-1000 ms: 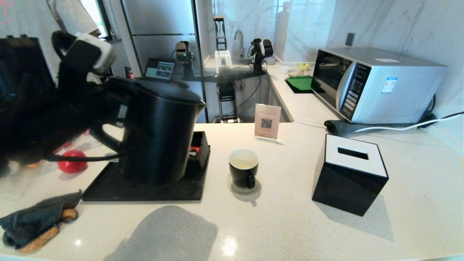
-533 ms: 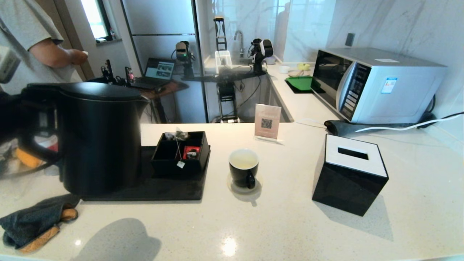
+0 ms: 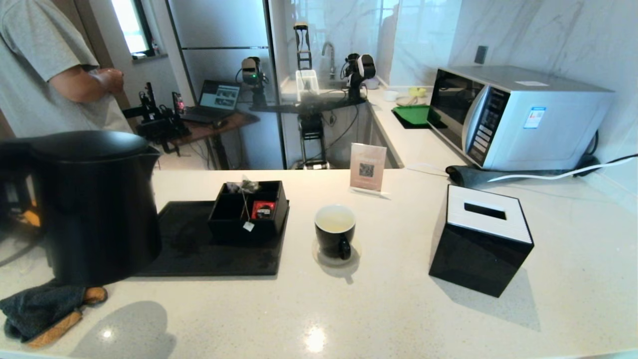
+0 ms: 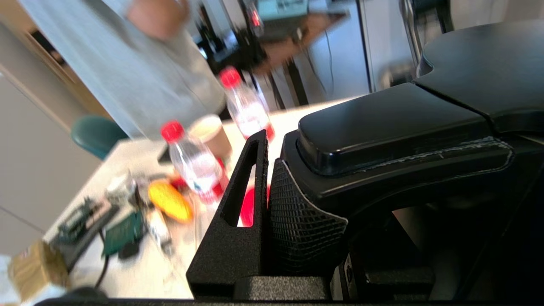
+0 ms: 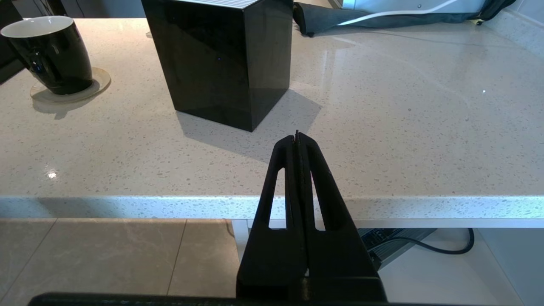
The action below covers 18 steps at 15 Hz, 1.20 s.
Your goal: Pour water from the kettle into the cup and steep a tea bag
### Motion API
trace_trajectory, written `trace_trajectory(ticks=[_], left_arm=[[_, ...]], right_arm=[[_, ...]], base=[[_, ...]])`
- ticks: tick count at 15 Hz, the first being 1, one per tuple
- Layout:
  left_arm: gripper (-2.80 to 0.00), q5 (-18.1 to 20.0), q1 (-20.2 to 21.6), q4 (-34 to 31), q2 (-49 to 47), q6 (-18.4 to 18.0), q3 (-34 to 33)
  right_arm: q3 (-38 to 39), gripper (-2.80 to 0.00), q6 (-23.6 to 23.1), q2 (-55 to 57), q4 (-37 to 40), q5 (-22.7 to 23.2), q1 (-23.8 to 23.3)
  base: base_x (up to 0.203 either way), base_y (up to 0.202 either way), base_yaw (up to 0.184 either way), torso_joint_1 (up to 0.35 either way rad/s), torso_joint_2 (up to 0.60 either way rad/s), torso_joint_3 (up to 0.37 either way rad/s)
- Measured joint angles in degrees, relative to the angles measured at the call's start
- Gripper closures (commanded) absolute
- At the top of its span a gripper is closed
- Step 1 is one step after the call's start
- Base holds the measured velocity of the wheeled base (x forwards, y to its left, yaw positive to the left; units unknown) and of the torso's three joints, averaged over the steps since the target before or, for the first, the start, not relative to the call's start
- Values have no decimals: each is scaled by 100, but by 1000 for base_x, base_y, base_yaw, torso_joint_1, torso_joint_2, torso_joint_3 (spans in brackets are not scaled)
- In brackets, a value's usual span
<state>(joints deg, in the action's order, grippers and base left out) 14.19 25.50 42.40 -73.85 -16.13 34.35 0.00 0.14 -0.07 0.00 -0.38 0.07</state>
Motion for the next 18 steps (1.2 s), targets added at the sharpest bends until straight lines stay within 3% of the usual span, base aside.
trace_trajectory(ticks=[6, 9, 18], left_arm=[[0, 44, 237, 1543, -791, 537, -135], [0, 426, 516, 2237, -1108, 787, -311], [0, 480, 774, 3305, -2013, 880, -744]], right_arm=[[0, 0, 0, 0, 0, 2, 0], [0, 0, 0, 0, 0, 0, 0], [0, 0, 8, 0, 0, -2, 0]], base=[[0, 0, 0, 0, 0, 0], [0, 0, 0, 0, 0, 0], [0, 0, 0, 0, 0, 0]])
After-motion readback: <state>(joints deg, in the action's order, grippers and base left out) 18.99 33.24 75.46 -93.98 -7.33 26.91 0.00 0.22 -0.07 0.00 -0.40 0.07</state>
